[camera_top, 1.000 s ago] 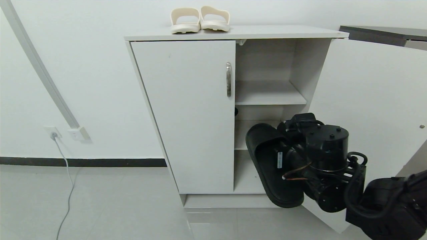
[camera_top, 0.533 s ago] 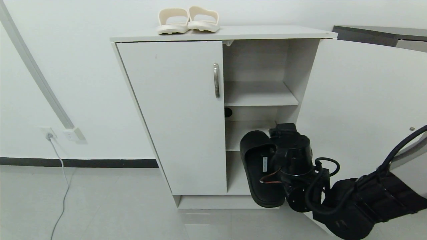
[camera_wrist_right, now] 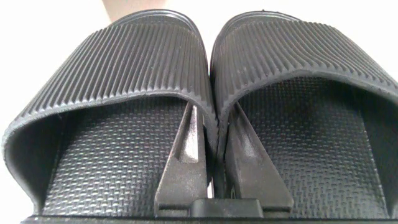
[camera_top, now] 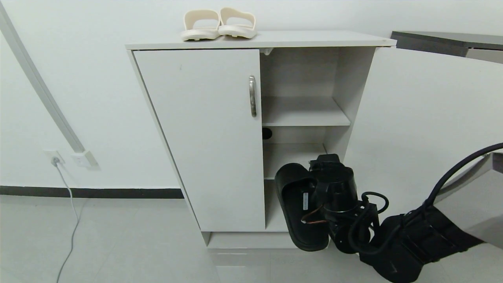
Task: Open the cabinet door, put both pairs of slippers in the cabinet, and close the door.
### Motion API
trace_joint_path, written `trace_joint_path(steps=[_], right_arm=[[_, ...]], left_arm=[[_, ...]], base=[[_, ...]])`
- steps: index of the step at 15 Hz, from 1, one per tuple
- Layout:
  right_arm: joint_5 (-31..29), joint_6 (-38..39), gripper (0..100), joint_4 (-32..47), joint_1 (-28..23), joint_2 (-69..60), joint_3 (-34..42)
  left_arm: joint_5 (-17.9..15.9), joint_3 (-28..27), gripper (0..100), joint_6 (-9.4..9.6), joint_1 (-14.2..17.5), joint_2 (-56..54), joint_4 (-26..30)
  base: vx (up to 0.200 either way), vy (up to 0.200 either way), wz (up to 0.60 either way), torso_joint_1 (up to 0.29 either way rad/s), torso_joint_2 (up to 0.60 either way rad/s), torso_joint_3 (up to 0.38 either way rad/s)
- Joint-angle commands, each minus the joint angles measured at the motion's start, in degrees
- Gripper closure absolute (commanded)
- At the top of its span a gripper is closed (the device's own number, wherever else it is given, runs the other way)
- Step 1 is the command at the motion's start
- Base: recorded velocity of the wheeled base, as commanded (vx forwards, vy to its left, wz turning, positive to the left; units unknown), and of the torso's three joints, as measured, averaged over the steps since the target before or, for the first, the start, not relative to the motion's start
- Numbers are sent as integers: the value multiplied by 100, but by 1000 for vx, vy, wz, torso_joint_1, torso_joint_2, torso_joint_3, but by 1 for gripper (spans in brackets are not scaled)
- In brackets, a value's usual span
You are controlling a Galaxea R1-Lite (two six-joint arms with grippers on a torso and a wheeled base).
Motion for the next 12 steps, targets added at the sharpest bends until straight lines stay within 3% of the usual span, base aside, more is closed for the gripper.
trace_joint_path(steps=[1,6,12], right_arm=[[54,10,100,-13,-100,159,-79],[116,19,100,-22,-126,282,-167],[318,-78,100,-479,-152,721,-430]], left_arm=[[1,0,100,1,3,14,-1],[1,0,100,1,3,14,-1],[1,0,100,1,3,14,8]], base=[[0,0,0,0,0,0],[0,0,0,1,2,-13],[0,0,0,2,3,-178]])
